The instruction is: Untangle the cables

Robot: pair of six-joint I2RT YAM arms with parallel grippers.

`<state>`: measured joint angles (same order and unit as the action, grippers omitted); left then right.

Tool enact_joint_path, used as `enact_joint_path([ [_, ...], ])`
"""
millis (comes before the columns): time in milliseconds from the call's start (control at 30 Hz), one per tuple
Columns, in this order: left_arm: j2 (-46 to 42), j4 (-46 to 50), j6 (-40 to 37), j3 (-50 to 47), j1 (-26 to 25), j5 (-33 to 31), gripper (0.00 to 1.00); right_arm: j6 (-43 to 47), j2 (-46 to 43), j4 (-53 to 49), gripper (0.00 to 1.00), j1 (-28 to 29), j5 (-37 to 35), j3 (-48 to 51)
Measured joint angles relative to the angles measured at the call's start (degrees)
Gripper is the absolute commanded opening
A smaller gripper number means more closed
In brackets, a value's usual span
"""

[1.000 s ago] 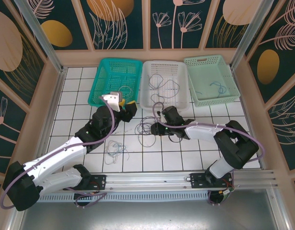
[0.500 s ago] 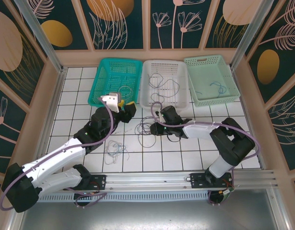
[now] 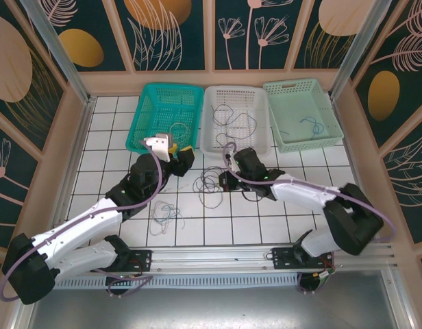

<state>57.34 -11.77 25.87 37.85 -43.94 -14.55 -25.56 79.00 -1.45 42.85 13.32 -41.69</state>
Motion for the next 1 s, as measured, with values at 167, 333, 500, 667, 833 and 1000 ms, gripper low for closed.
enact_joint_path([
  [167, 0.0, -0.02, 0.0, -0.04, 0.0, -0.81, 0.6, 2.54, -10.58, -7.15, 0.0, 0.72, -1.31, -4.52],
  [333, 0.0, -0.7, 0.02, -0.04, 0.0, -0.94, 0.61, 6.12, -18.78, -12.59, 0.0, 0.76, -3.72, -11.5],
  [500, 0.09, -1.9, 0.0, -0.04, 0.0, -0.22, 0.61, 9.42, -22.45, -15.54, 0.0, 0.76, -5.9, -18.43],
  [667, 1.49, -2.84, -0.02, -0.02, 0.0, 1.81, 0.62, 12.2, -22.58, -16.39, 0.0, 0.76, -7.3, -25.66],
  [833, 3.8, -4.96, -0.02, 0.2, 0.0, 5.14, 0.61, 14.08, -22.16, -16.65, 0.0, 0.76, -7.3, -33.7],
  [1000, 8.44, -6.69, -0.04, 1.88, 0.0, 9.9, 0.58, 15.3, -21.16, -16.55, 0.0, 0.76, -7.15, -40.28],
])
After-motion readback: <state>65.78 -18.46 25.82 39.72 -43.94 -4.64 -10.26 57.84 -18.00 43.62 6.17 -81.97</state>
